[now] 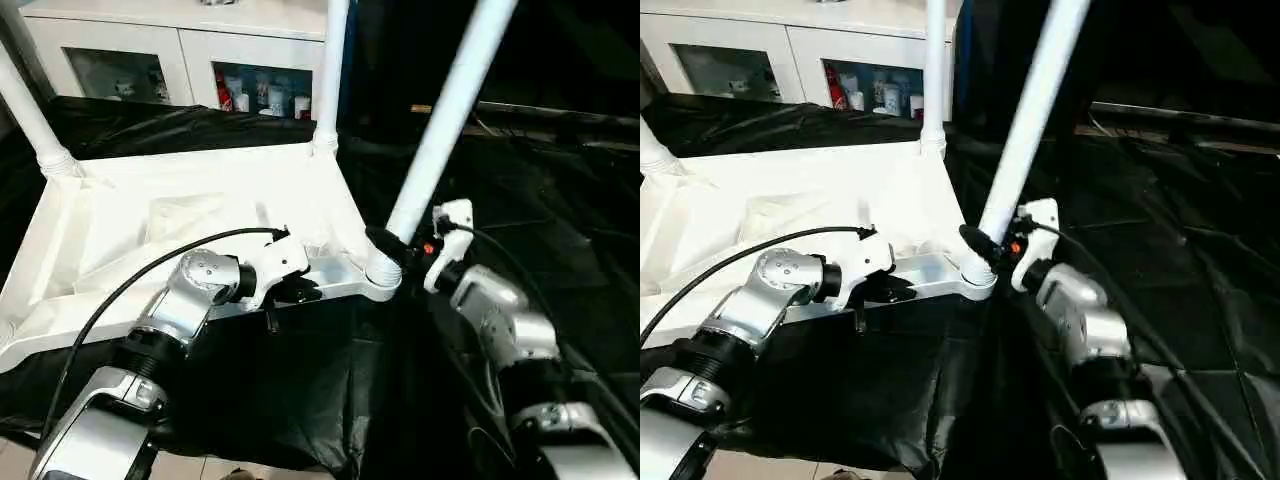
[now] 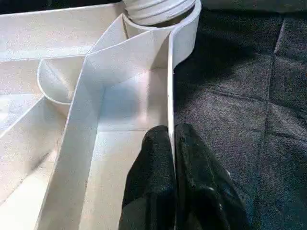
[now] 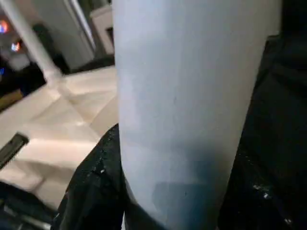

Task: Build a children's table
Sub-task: Insert table leg to table base

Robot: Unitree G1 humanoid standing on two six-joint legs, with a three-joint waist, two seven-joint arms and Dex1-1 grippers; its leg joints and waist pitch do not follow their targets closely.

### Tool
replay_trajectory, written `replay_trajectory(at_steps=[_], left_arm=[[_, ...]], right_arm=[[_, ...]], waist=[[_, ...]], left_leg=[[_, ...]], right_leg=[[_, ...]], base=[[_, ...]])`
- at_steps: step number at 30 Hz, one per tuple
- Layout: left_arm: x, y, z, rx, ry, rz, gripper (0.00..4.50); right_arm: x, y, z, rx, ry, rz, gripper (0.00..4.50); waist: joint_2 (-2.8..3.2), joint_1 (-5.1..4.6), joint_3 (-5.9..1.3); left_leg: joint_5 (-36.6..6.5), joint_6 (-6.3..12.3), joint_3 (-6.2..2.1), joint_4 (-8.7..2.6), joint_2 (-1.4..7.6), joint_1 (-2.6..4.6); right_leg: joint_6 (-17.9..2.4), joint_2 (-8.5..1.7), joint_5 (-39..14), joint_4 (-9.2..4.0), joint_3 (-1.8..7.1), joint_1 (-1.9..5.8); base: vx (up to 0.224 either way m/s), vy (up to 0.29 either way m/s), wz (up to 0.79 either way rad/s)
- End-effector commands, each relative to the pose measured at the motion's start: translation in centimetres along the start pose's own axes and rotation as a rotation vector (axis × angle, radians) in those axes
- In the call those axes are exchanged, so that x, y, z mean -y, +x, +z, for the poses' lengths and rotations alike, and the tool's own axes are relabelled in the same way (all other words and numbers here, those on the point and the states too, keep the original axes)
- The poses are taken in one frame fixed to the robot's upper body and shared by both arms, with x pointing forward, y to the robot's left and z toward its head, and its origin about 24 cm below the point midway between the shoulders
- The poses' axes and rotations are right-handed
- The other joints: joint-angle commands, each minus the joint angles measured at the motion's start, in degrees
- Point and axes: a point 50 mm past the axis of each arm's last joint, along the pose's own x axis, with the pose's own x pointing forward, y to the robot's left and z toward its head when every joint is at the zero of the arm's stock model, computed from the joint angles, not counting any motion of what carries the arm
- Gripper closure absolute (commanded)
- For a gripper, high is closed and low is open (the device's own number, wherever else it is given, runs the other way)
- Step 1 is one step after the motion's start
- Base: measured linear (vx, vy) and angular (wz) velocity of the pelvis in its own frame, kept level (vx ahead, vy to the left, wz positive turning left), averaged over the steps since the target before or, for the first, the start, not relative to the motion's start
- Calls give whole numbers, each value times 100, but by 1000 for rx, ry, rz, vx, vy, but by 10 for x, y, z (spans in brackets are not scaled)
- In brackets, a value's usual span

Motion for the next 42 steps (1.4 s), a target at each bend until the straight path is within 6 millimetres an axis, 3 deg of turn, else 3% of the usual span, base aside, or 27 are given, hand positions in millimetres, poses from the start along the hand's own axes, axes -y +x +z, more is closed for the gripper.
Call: replay_trajectory(at_steps=[1,3,11,23,29,36,38,42], left_arm=[[8,6,-9,-3,-43,-46,450],[7,6,-8,-2,-41,-43,450],[5,7,-7,0,-39,-32,450],[2,5,-9,-13,-34,-22,450],[0,4,-9,-17,-32,-11,450],[-2,4,-10,-26,-25,-8,450],[-3,3,-10,-28,-23,-6,450],[-4,3,-10,-30,-19,0,450]], right_arm=[[16,-17,-21,-35,30,-125,259],[15,-21,-29,-28,23,-131,259],[10,-34,-47,46,44,-159,259],[7,-43,-46,47,-119,-106,260],[11,-51,-48,87,-65,-150,260],[12,-53,-53,-27,-187,-57,260],[12,-53,-55,-73,-238,-27,260],[14,-51,-56,-86,-271,-1,260]], waist=[[9,31,-321],[33,39,-324],[36,50,-307],[51,124,-304],[57,136,-299],[66,132,-300],[65,127,-288],[72,103,-265]], left_leg=[[-367,370,-172,-395,384,148],[-372,371,-176,-393,384,152],[-602,318,-178,-422,393,157],[-627,323,-184,-429,389,159],[-723,311,-190,-448,400,165],[-764,296,-189,-443,388,150],[-780,284,-188,-449,378,143],[-1169,162,-198,-495,406,173]], right_leg=[[-1632,-511,1258,-361,183,168],[-1617,-512,1299,-357,181,169],[-1570,-518,1055,-397,193,155],[-1470,-516,1118,-409,195,151],[-1463,-518,968,-425,198,145],[-1435,-515,929,-439,192,156],[-1394,-512,829,-460,188,151],[-1408,-527,127,-522,204,124]], base=[[0,0,0],[0,0,0],[0,0,0],[0,0,0],[0,0,0],[0,0,0],[0,0,0],[0,0,0]])
